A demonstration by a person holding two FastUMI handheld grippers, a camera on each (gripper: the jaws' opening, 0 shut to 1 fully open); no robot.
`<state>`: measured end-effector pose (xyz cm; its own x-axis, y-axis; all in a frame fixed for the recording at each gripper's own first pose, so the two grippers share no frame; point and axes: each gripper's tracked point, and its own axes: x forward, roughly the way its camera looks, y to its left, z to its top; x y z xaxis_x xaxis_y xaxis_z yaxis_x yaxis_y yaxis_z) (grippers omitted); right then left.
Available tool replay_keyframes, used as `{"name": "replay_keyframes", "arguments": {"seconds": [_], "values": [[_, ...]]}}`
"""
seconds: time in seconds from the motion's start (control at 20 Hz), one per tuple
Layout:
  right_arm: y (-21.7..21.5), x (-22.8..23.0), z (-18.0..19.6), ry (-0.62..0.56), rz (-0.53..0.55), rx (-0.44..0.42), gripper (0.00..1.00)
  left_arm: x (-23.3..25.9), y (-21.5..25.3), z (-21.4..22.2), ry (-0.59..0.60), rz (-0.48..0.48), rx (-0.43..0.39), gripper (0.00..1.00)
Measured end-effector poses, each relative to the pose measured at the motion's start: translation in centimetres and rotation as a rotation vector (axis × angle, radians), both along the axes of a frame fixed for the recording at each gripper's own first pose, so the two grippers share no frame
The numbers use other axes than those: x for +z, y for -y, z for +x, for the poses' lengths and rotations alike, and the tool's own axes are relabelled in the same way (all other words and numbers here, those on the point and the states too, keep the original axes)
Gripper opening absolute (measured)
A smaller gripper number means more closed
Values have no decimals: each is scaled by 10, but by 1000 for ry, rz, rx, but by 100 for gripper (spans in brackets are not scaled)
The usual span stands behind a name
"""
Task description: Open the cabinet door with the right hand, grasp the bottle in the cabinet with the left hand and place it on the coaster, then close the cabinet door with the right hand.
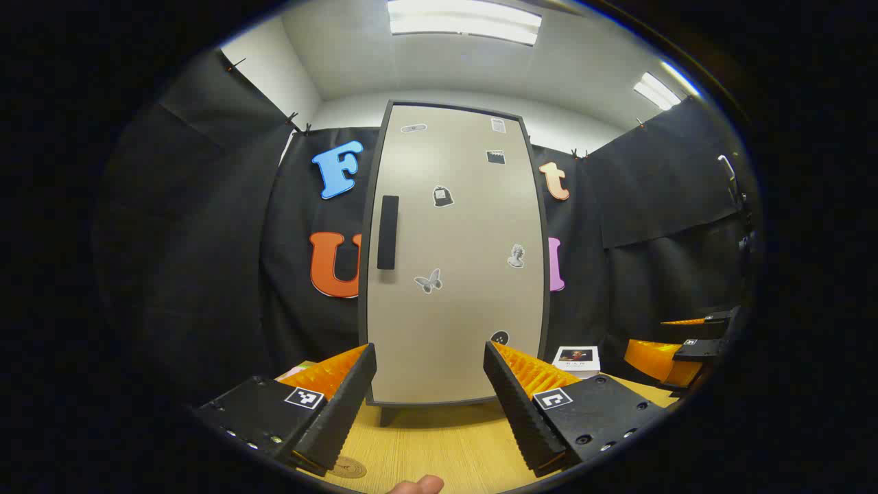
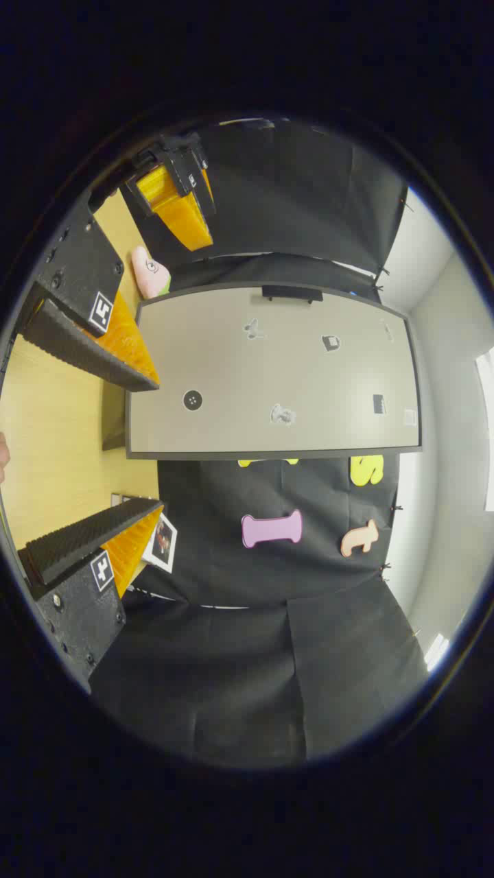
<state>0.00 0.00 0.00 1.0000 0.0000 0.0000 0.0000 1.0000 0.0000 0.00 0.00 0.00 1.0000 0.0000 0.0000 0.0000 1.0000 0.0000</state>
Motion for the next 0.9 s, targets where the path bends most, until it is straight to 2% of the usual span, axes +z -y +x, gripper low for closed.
{"name": "replay_keyframes", "arguments": {"seconds": [0.6,0.8,0.9], "values": [[3,-2,8,-10,14,-22,98,-6,-1,7,-21,-2,-2,95],[3,-2,22,-15,24,-18,100,-14,-2,20,-44,-27,-15,95],[-5,-4,27,-28,47,11,100,-14,-13,25,-48,-28,10,95]]}}
